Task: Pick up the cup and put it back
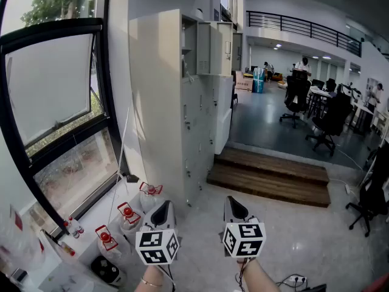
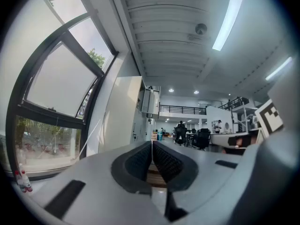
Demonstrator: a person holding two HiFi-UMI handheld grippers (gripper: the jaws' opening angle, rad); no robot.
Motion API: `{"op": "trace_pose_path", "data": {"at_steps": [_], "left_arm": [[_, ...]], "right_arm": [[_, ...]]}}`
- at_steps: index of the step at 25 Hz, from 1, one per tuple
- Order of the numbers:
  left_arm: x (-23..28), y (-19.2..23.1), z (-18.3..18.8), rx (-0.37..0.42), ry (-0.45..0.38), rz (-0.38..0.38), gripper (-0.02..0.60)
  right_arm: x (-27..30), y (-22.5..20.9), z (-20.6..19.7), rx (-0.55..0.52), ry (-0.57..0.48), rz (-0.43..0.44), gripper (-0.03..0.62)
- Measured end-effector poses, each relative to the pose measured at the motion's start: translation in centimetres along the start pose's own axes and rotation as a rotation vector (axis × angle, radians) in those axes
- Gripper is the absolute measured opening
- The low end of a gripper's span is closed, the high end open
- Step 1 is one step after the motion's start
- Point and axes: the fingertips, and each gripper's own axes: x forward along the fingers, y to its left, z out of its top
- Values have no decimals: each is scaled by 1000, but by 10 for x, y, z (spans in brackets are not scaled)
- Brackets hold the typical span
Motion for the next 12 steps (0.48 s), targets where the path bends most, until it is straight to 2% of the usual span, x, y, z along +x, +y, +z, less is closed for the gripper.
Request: {"op": "trace_pose_path", "data": {"at_steps": [9, 12], "left_arm": [[8, 11, -6, -6, 7, -11, 14], [13, 14, -8, -7, 11, -17, 14]], "right_arm": [[12, 5, -7, -2, 14, 0, -12], [20, 10, -10, 54, 14, 35, -11]]}}
